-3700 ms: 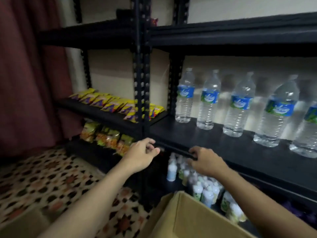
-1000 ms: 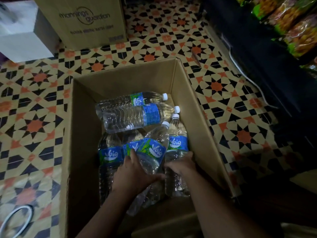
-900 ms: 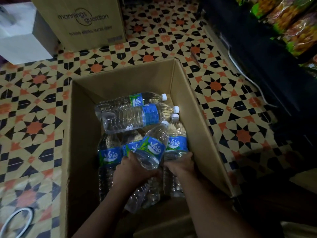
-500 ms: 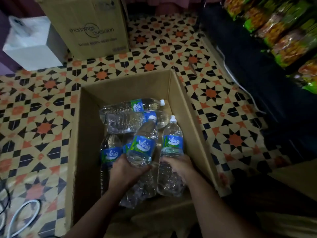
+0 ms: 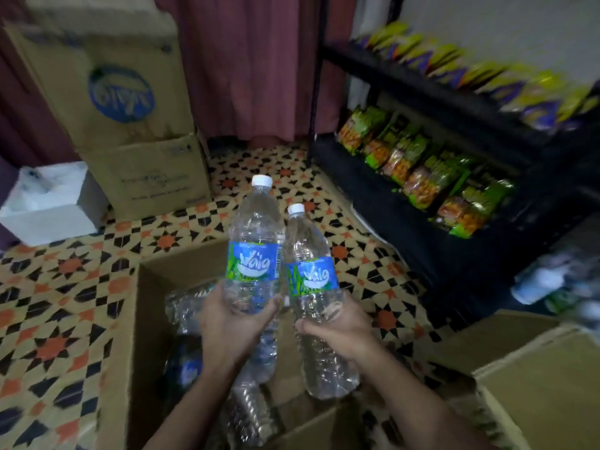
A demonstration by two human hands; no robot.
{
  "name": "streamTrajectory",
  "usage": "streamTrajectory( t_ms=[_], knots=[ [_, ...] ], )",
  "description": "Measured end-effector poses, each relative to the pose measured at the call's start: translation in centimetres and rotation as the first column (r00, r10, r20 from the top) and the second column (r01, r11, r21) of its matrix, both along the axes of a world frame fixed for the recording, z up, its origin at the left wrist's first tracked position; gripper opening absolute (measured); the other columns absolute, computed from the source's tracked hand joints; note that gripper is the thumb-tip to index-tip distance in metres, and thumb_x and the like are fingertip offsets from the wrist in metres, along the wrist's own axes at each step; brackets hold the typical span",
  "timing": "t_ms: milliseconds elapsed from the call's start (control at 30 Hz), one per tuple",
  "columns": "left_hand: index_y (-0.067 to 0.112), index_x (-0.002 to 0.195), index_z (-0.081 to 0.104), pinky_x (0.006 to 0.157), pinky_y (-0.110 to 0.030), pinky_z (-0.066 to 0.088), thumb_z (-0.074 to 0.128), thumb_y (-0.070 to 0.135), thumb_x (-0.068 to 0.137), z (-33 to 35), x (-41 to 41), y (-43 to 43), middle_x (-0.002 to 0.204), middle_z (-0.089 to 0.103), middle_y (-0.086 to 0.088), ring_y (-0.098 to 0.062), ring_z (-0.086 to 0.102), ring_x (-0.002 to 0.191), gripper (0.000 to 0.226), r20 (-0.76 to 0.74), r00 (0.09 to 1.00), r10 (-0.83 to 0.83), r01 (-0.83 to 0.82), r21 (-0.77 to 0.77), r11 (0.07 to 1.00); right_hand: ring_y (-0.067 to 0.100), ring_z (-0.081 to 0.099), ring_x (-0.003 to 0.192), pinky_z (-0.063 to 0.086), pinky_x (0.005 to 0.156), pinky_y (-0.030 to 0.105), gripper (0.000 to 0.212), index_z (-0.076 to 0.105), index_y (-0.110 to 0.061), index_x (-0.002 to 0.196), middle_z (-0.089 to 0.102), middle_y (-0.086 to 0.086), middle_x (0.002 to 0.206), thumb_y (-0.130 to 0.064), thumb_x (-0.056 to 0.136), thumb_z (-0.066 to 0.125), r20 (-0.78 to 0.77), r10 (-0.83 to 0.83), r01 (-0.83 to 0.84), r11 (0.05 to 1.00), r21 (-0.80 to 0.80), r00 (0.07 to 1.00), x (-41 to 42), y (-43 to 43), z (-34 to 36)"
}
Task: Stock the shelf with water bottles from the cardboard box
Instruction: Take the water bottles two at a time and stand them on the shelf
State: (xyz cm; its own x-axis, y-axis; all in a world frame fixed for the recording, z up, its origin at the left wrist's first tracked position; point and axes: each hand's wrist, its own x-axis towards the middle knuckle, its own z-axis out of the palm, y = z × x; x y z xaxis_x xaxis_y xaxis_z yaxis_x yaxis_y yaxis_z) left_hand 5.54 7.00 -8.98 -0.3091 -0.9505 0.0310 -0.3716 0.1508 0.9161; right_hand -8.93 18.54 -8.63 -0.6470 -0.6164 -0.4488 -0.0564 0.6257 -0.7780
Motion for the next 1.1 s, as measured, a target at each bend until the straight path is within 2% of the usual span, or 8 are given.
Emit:
streamTrajectory(
  t_ms=[100, 267, 433, 600, 733, 867, 1000, 1100],
  knots=[
    [0.025, 0.098, 0.06, 0.069, -0.002, 0.042, 0.091, 0.039, 0.058, 4.6, -3.2, 2.7, 0.086, 0.066, 0.015, 0.014, 0.06, 0.078, 0.053, -0.101, 0.992, -0.083, 0.071, -0.114, 0.991, 0.018, 0.054, 0.124, 0.044, 0.103, 0.032, 0.103, 0.041, -0.022, 0.139, 0.055, -0.004, 0.137, -0.05, 0.054, 0.092, -0.096, -0.144, 0.128, 0.979, -0.16, 0.985, -1.6, 3.8, 5.5],
    [0.024, 0.106, 0.058, 0.081, -0.027, 0.044, 0.089, 0.054, 0.05, 12.3, -9.3, 10.3, 0.099, 0.065, 0.007, -0.013, 0.061, 0.094, 0.071, -0.263, 0.923, -0.28, 0.22, -0.234, 0.947, 0.002, 0.069, 0.093, 0.055, 0.088, 0.028, 0.073, 0.055, -0.024, 0.112, 0.073, -0.008, 0.105, -0.032, 0.053, 0.097, -0.174, -0.416, 0.308, 0.845, -0.438, 0.893, -4.7, 13.6, 13.2],
    [0.041, 0.101, 0.052, 0.089, -0.04, 0.054, 0.086, 0.063, 0.042, 18.2, -16.1, 21.5, 0.101, 0.068, 0.01, -0.015, 0.067, 0.1, 0.071, -0.449, 0.745, -0.493, 0.426, -0.249, 0.87, 0.007, 0.071, 0.093, 0.056, 0.089, 0.041, 0.083, 0.052, -0.027, 0.111, 0.073, -0.007, 0.102, -0.041, 0.041, 0.095, -0.29, -0.69, 0.441, 0.674, -0.593, 0.664, -7.3, 25.7, 19.0],
    [0.028, 0.109, 0.054, 0.089, -0.032, 0.05, 0.092, 0.05, 0.042, 23.0, -20.7, 34.6, 0.104, 0.067, 0.011, -0.011, 0.064, 0.1, 0.08, -0.512, 0.551, -0.66, 0.606, -0.298, 0.737, 0.004, 0.07, 0.098, 0.057, 0.091, 0.039, 0.088, 0.052, -0.027, 0.118, 0.072, -0.008, 0.108, -0.039, 0.042, 0.096, -0.347, -0.807, 0.488, 0.572, -0.659, 0.478, -8.3, 39.1, 24.1],
    [0.033, 0.104, 0.052, 0.086, -0.033, 0.053, 0.093, 0.045, 0.044, 25.2, -23.4, 44.2, 0.098, 0.07, 0.009, -0.01, 0.068, 0.091, 0.074, -0.558, 0.41, -0.721, 0.739, -0.261, 0.621, 0.009, 0.072, 0.097, 0.057, 0.09, 0.041, 0.083, 0.056, -0.024, 0.115, 0.074, -0.004, 0.105, -0.038, 0.044, 0.097, -0.382, -0.877, 0.545, 0.481, -0.687, 0.292, -8.3, 49.7, 26.1],
    [0.027, 0.098, 0.053, 0.079, -0.028, 0.048, 0.095, 0.034, 0.049, 26.3, -24.9, 51.3, 0.09, 0.067, 0.011, -0.009, 0.065, 0.085, 0.065, -0.58, 0.324, -0.747, 0.799, -0.254, 0.545, 0.008, 0.072, 0.094, 0.057, 0.085, 0.029, 0.075, 0.057, -0.017, 0.116, 0.075, -0.004, 0.103, -0.019, 0.053, 0.098, -0.411, -0.897, 0.589, 0.423, -0.688, 0.165, -7.3, 57.1, 27.0],
    [0.024, 0.1, 0.058, 0.085, -0.039, 0.055, 0.093, 0.045, 0.046, 26.4, -26.2, 57.2, 0.094, 0.071, 0.006, -0.013, 0.07, 0.088, 0.068, -0.586, 0.25, -0.771, 0.851, -0.246, 0.463, 0.006, 0.071, 0.095, 0.057, 0.087, 0.033, 0.082, 0.055, -0.025, 0.117, 0.075, -0.007, 0.104, -0.032, 0.047, 0.098, -0.429, -0.899, 0.641, 0.378, -0.668, 0.084, -6.7, 63.3, 27.4],
    [0.024, 0.105, 0.059, 0.088, -0.038, 0.054, 0.093, 0.041, 0.05, 26.1, -27.0, 60.2, 0.096, 0.071, 0.006, -0.014, 0.069, 0.091, 0.066, -0.576, 0.221, -0.787, 0.858, -0.268, 0.438, 0.008, 0.072, 0.091, 0.059, 0.079, 0.029, 0.078, 0.056, -0.024, 0.113, 0.074, -0.004, 0.101, -0.027, 0.047, 0.099, -0.424, -0.906, 0.676, 0.327, -0.66, 0.025, -7.1, 66.9, 27.7]
  ],
)
